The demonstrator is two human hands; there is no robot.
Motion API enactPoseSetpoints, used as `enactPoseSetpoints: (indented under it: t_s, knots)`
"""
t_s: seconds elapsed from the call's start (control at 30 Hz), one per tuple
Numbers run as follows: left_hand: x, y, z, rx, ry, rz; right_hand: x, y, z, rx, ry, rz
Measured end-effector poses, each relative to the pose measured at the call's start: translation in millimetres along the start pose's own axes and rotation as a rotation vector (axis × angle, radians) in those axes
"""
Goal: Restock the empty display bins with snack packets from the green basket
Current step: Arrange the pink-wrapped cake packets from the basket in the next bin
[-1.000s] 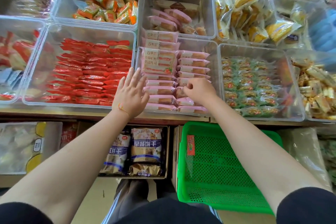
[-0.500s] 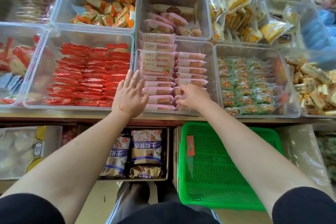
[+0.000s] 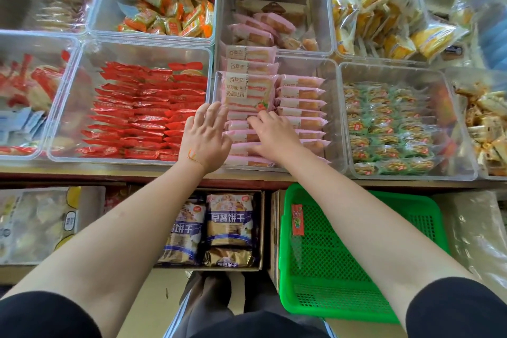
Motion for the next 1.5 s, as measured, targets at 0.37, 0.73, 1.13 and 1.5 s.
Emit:
enactPoseSetpoints:
  t_s: [0.37,0.73,1.13,1.5]
  knots:
    - [-3,0,-1,0.033,0.054,0.102,-5,-12,1,-0.065,-0.131,0.073]
    - [-2,1,-1,0.024,0.058,0.120,-1,22,-16,0.087,-0.235,0.148]
    - [-2,0,-2,0.029,0.054,0.106,-11,7,-28,0.058,-0.031,0.085]
    - [-3,-1,-2,0.040,0.056,0.118,-3,6,-26,0.169,-0.043,-0.178]
Point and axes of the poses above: each hand's wrist, its own z-axis away from the middle knuckle, its own y-axis out of the back of the hand, x = y × z, the point moved 6 cm from there along -z, towards the middle knuckle, and after that the axes turned 8 degrees about -y, right-handed, at the moved point
